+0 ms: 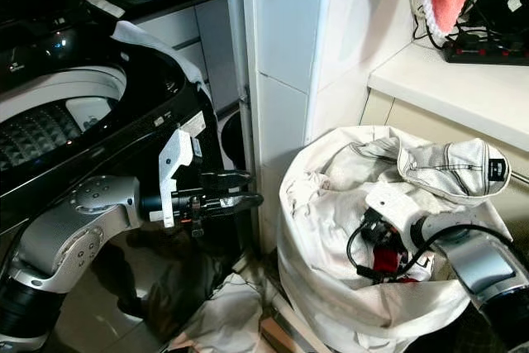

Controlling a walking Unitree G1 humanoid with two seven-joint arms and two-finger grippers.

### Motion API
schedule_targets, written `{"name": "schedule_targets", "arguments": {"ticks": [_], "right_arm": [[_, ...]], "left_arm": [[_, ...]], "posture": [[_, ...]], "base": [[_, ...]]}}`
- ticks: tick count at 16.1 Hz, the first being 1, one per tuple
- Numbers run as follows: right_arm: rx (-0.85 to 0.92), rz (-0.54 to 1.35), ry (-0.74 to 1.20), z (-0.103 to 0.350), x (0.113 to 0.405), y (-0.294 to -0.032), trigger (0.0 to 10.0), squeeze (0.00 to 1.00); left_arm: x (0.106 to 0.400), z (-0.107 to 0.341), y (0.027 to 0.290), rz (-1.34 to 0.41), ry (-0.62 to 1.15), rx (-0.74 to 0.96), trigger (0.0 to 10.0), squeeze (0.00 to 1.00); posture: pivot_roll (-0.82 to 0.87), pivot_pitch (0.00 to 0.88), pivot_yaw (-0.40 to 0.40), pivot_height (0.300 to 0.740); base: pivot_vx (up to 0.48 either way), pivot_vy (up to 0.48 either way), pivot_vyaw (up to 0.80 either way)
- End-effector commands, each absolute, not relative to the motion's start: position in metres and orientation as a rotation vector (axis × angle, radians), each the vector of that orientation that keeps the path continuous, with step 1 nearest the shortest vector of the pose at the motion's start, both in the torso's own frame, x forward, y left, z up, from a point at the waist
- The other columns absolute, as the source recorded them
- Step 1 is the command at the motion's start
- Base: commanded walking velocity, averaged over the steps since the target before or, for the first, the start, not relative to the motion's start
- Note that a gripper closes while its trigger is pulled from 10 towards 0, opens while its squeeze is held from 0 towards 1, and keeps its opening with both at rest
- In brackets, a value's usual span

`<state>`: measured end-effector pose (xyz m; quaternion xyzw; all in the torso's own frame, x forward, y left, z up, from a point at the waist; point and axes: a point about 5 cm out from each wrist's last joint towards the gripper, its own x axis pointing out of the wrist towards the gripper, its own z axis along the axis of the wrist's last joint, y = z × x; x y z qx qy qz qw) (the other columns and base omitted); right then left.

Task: Clothes washing

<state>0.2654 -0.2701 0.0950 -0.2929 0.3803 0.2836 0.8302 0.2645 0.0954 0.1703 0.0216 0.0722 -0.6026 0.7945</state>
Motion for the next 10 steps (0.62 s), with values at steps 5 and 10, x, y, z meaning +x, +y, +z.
{"name": "schedule_targets", "arguments": {"ticks": [5, 10], "right_arm": [[-0.569, 0.629, 0.750, 0.110, 0.272, -0.272, 0.0, 0.00], [-0.434, 0.686, 0.714, 0.121, 0.271, -0.265, 0.0, 0.00]], "left_arm": [[0.257, 0.168, 0.101, -1.341, 0.207, 0.042, 10.0, 0.00], [0.256, 0.168, 0.102, -1.341, 0.208, 0.040, 10.0, 0.00]], "posture": [[0.00, 0.000, 0.057, 0.740], [0.00, 0.000, 0.057, 0.740]], "base": [[0.000, 0.000, 0.00], [0.000, 0.000, 0.00]]}}
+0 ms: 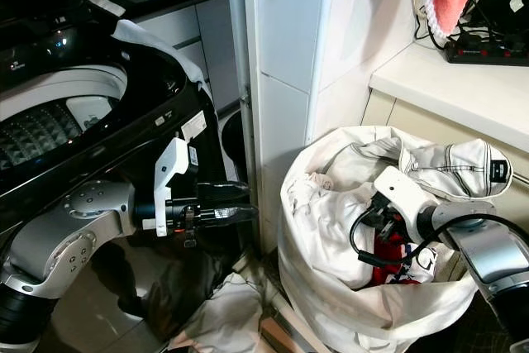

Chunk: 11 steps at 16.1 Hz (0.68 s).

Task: Clothes washing

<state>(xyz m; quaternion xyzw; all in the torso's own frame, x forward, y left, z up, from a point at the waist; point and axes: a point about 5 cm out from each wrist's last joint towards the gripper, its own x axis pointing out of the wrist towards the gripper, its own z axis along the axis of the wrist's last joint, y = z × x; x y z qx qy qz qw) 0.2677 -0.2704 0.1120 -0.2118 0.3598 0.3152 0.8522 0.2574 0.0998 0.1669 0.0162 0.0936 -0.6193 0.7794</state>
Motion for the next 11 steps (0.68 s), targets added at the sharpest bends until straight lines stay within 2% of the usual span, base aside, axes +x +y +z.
{"name": "schedule_targets", "arguments": {"ticks": [1, 5, 8, 10, 11], "right_arm": [[-0.403, 0.704, 0.703, 0.123, 0.270, -0.263, 0.0, 0.00], [-0.133, 0.743, 0.511, 0.160, 0.277, -0.251, 0.0, 0.00], [0.095, 0.812, 0.174, 0.231, 0.289, -0.240, 0.0, 0.00], [0.166, 0.862, 0.044, 0.259, 0.290, -0.232, 0.0, 0.00], [0.235, 0.948, -0.095, 0.290, 0.289, -0.215, 0.0, 0.00]], "left_arm": [[0.256, 0.168, 0.102, -1.341, 0.208, 0.039, 10.0, 0.00], [0.268, 0.175, 0.103, -1.245, 0.127, 0.032, 10.0, 0.00], [0.280, 0.194, 0.098, -1.177, 0.023, -0.042, 10.0, 0.00], [0.282, 0.200, 0.094, -1.169, -0.016, -0.074, 10.0, 0.00], [0.287, 0.213, 0.086, -1.157, -0.093, -0.166, 10.0, 0.77]], "posture": [[0.00, 0.000, 0.058, 0.740], [0.00, 0.000, 0.056, 0.740], [-0.01, 0.000, 0.063, 0.740], [-0.01, 0.000, 0.067, 0.740], [-0.01, 0.000, 0.069, 0.740]], "base": [[0.000, 0.000, 0.00], [0.000, 0.000, 0.00], [0.000, 0.000, 0.00], [0.000, 0.000, 0.00], [0.000, 0.000, 0.00]]}}
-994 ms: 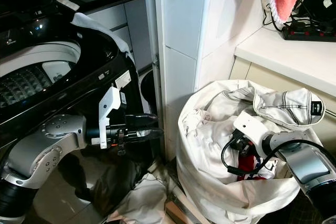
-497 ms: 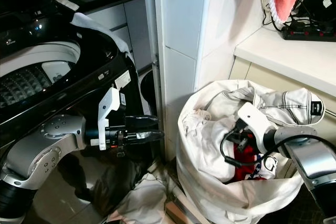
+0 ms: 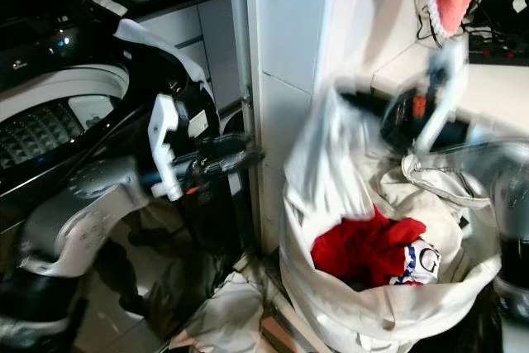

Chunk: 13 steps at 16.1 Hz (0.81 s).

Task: Clothes washing

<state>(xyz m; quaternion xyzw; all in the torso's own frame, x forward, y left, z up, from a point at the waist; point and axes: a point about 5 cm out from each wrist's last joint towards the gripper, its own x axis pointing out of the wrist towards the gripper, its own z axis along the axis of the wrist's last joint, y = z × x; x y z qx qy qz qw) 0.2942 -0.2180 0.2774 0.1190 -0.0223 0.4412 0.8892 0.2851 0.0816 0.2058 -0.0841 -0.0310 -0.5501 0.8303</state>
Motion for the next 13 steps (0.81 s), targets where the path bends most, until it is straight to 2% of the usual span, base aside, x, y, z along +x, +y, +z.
{"name": "schedule_targets", "arguments": {"ticks": [1, 3, 6, 9, 10, 11, 13], "right_arm": [[0.279, 1.012, -0.163, 0.306, 0.286, -0.202, 0.0, 0.00], [0.309, 1.085, -0.210, 0.325, 0.286, -0.178, 0.0, 0.00], [0.332, 1.117, -0.200, 0.329, 0.287, -0.162, 0.0, 0.00], [0.379, 1.174, -0.175, 0.329, 0.284, -0.143, 0.0, 0.00], [0.389, 1.181, -0.170, 0.329, 0.284, -0.140, 0.0, 0.00], [0.391, 1.176, -0.158, 0.327, 0.285, -0.139, 0.0, 0.00], [0.397, 1.189, -0.140, 0.324, 0.284, -0.136, 0.0, 0.00]], "left_arm": [[0.292, 0.224, 0.080, -1.141, -0.162, -0.241, 10.0, 1.00], [0.299, 0.237, 0.067, -1.147, -0.212, -0.302, 10.0, 1.00], [0.299, 0.240, 0.057, -1.167, -0.223, -0.342, 10.0, 1.00], [0.303, 0.236, 0.049, -1.113, -0.249, -0.280, 10.0, 1.00], [0.300, 0.239, 0.049, -1.143, -0.271, -0.318, 10.0, 1.00], [0.294, 0.242, 0.049, -1.192, -0.282, -0.382, 10.0, 0.00], [0.286, 0.246, 0.051, -1.264, -0.296, -0.507, 10.0, 0.00]], "posture": [[-0.02, 0.000, 0.068, 0.740], [-0.02, 0.000, 0.065, 0.740], [-0.01, 0.000, 0.060, 0.740], [0.00, 0.000, 0.048, 0.740], [0.00, 0.000, 0.048, 0.740], [0.00, 0.000, 0.047, 0.740], [0.00, 0.000, 0.048, 0.740]], "base": [[0.000, 0.000, 0.00], [0.000, 0.000, 0.00], [0.000, 0.000, 0.00], [0.000, 0.000, 0.00], [0.000, 0.000, 0.00], [0.000, 0.000, 0.00], [0.000, 0.000, 0.00]]}}
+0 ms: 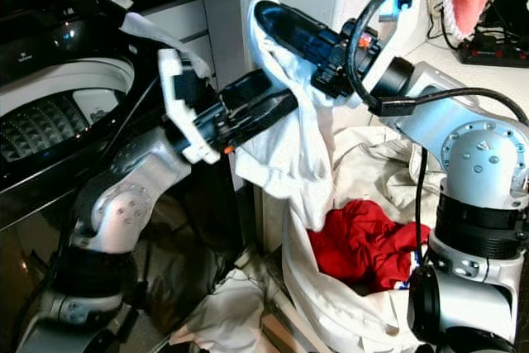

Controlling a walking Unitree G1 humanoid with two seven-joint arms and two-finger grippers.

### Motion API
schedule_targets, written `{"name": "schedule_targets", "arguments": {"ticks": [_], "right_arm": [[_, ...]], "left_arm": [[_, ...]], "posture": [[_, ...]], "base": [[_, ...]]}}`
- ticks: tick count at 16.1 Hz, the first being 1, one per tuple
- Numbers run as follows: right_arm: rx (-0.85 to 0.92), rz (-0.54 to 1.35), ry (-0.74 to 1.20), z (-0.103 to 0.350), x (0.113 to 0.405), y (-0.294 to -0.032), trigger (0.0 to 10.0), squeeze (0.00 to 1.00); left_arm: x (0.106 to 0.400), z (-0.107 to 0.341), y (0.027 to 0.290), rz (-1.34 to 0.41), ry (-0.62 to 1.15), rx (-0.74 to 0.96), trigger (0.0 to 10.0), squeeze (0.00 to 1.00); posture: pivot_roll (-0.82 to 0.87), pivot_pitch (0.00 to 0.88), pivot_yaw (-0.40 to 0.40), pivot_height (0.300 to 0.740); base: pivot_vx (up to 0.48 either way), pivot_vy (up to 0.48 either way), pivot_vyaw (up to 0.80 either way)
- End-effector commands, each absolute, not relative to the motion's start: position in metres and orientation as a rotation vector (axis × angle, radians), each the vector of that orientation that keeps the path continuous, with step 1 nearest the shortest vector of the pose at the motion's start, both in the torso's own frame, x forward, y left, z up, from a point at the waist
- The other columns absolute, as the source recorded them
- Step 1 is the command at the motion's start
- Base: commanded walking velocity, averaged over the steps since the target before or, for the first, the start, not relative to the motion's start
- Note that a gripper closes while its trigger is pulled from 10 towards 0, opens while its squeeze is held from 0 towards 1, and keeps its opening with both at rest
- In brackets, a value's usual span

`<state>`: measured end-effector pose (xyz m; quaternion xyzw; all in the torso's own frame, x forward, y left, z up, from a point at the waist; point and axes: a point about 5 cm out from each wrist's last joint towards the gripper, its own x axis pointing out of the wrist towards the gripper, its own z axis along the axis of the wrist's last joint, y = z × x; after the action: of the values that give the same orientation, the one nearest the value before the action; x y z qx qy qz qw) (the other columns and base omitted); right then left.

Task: Clothes washing

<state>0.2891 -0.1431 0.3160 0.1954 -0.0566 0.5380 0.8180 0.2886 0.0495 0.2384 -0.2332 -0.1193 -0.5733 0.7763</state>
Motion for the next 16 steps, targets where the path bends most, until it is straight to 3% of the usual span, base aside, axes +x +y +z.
{"name": "schedule_targets", "arguments": {"ticks": [1, 2, 4, 7, 11, 13, 14, 15, 16], "right_arm": [[0.395, 1.192, -0.137, 0.323, 0.283, -0.136, 0.0, 0.00], [0.394, 1.195, -0.129, 0.321, 0.282, -0.136, 0.0, 0.00], [0.390, 1.193, -0.125, 0.320, 0.281, -0.138, 0.0, 0.00], [0.387, 1.215, -0.121, 0.321, 0.278, -0.137, 0.0, 0.00], [0.374, 1.259, -0.103, 0.317, 0.272, -0.127, 0.0, 0.00], [0.389, 1.286, -0.107, 0.318, 0.269, -0.121, 0.0, 0.00], [0.390, 1.287, -0.108, 0.319, 0.269, -0.121, 0.0, 0.00], [0.390, 1.285, -0.108, 0.319, 0.269, -0.121, 0.0, 0.00], [0.387, 1.280, -0.108, 0.319, 0.269, -0.122, 0.0, 0.00]], "left_arm": [[0.284, 0.247, 0.052, -1.284, -0.295, -0.533, 10.0, 0.00], [0.277, 0.250, 0.054, -1.366, -0.287, -0.639, 10.0, 0.00], [0.276, 0.249, 0.059, -1.386, -0.280, -0.696, 10.0, 0.00], [0.280, 0.246, 0.060, -1.358, -0.243, -0.688, 10.0, 0.00], [0.278, 0.237, 0.047, -1.363, -0.166, -0.549, 10.0, 0.00], [0.288, 0.221, 0.037, -1.254, -0.108, -0.387, 10.0, 0.00], [0.291, 0.221, 0.039, -1.225, -0.115, -0.400, 9.8, 0.00], [0.293, 0.224, 0.041, -1.210, -0.139, -0.436, 1.0, 0.00], [0.294, 0.228, 0.045, -1.206, -0.158, -0.464, 0.0, 0.00]], "posture": [[0.00, 0.000, 0.048, 0.740], [0.00, 0.000, 0.050, 0.740], [0.00, 0.000, 0.054, 0.740], [0.00, 0.000, 0.054, 0.740], [0.00, 0.000, 0.054, 0.740], [0.00, 0.000, 0.053, 0.740], [0.00, 0.000, 0.056, 0.740], [0.00, 0.000, 0.056, 0.740], [0.00, 0.000, 0.056, 0.740]], "base": [[0.000, 0.000, 0.00], [0.000, 0.000, 0.00], [0.000, 0.000, 0.00], [0.000, 0.000, 0.00], [0.000, 0.000, 0.00], [0.000, 0.000, 0.00], [0.000, 0.000, 0.00], [0.000, 0.000, 0.00], [0.000, 0.000, 0.00]]}}
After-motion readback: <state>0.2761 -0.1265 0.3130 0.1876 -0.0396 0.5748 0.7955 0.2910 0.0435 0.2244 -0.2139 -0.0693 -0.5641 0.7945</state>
